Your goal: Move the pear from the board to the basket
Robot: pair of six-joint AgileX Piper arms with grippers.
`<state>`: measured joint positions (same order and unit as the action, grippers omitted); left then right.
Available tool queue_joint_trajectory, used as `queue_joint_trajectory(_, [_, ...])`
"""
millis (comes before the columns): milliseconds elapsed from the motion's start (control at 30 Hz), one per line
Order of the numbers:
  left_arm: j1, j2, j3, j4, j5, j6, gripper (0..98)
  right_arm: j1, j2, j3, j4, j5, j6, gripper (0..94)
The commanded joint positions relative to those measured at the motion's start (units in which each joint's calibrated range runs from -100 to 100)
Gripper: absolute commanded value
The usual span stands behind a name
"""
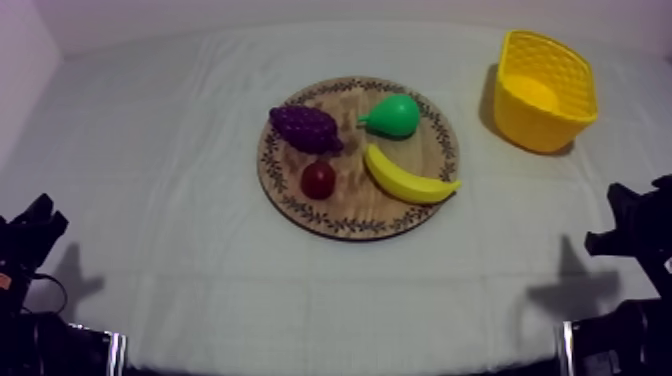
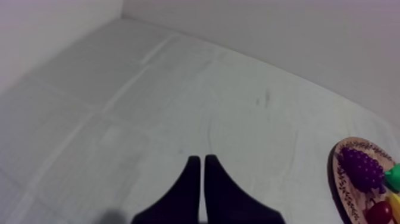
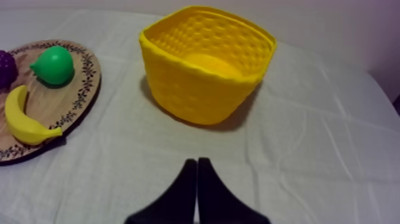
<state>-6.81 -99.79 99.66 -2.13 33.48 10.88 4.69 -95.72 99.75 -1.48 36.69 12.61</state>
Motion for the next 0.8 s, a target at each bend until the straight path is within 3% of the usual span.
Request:
queue_joint_trajectory(0, [0.0,0.0,0.0,0.01,0.0,0.0,0.1,0.0,0.0,0.0,0.1,0.0,0.0,0.3])
queue_joint_trajectory(167, [0.0,0.0,0.0,0.01,0.0,0.0,0.1,-0.6,1.1,-0.9,1.2,1.8,-1.4,0.3])
queue_joint_trajectory(333, [0.0,0.0,0.0,0.01,0.0,0.0,0.1,-2.6,9.5,-10.0,1.4,2.9,0.5,0.3])
queue_joint_trajectory(767, [0.0,0.0,0.0,0.01,0.0,0.0,0.1,-10.8,45.5,-57.1,0.4,15.4,12.6,0.3])
